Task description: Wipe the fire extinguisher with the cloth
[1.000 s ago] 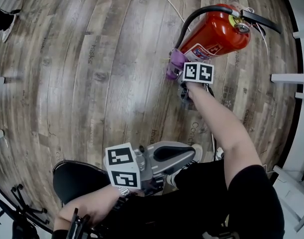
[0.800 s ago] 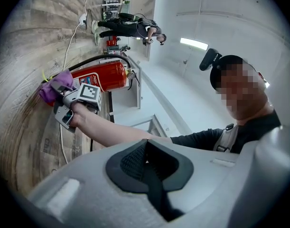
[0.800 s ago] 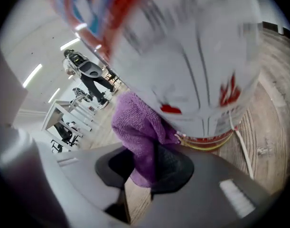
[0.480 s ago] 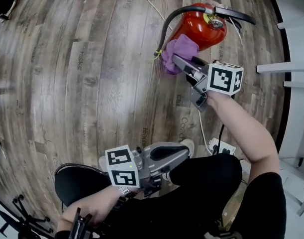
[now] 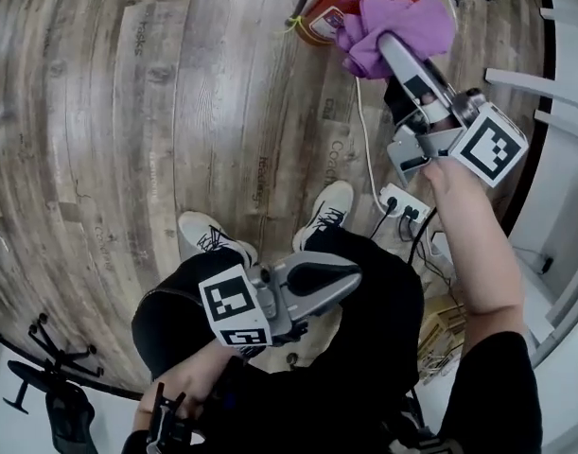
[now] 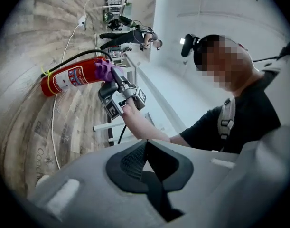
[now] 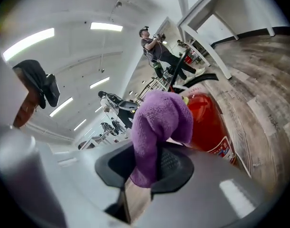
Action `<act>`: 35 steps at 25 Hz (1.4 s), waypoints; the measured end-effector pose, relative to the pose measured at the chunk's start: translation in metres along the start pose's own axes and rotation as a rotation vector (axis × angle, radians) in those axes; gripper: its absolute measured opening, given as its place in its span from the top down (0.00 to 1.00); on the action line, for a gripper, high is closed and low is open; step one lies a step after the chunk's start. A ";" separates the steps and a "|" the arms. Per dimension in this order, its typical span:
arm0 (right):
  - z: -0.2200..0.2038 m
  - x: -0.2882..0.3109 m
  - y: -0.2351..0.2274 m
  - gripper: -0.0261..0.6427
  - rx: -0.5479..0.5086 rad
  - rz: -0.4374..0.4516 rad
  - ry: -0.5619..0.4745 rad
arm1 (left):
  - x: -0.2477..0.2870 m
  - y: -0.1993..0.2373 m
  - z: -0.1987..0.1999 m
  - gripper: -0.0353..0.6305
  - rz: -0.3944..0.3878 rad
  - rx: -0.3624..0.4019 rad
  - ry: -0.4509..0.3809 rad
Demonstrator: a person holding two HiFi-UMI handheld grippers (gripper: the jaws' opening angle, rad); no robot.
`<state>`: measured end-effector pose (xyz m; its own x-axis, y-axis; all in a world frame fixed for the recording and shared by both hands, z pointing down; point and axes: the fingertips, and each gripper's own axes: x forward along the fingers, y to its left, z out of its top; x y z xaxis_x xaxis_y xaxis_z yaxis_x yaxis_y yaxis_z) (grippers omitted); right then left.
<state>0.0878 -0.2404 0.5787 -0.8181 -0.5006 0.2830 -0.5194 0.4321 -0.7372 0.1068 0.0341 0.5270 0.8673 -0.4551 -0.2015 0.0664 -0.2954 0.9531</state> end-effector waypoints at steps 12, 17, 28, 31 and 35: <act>0.032 -0.110 0.164 0.84 0.098 -0.056 0.055 | -0.012 -0.211 0.014 0.95 -0.027 0.012 0.138; 0.076 -0.153 0.265 0.83 0.139 0.014 0.063 | 0.012 -0.304 0.080 0.95 -0.037 0.101 0.064; 0.149 -0.254 0.423 0.83 0.191 0.162 -0.054 | 0.045 -0.454 0.102 0.95 -0.103 0.172 0.172; 0.160 -0.275 0.438 0.83 0.169 0.203 -0.073 | 0.059 -0.476 0.121 0.95 -0.083 0.285 0.139; 0.167 -0.295 0.439 0.83 0.165 0.219 -0.108 | 0.073 -0.498 0.132 0.95 -0.106 0.335 0.065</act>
<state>0.1425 -0.0285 0.0691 -0.8707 -0.4897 0.0455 -0.2790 0.4157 -0.8656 0.0717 0.0368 0.0073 0.8944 -0.3562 -0.2704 0.0016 -0.6020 0.7985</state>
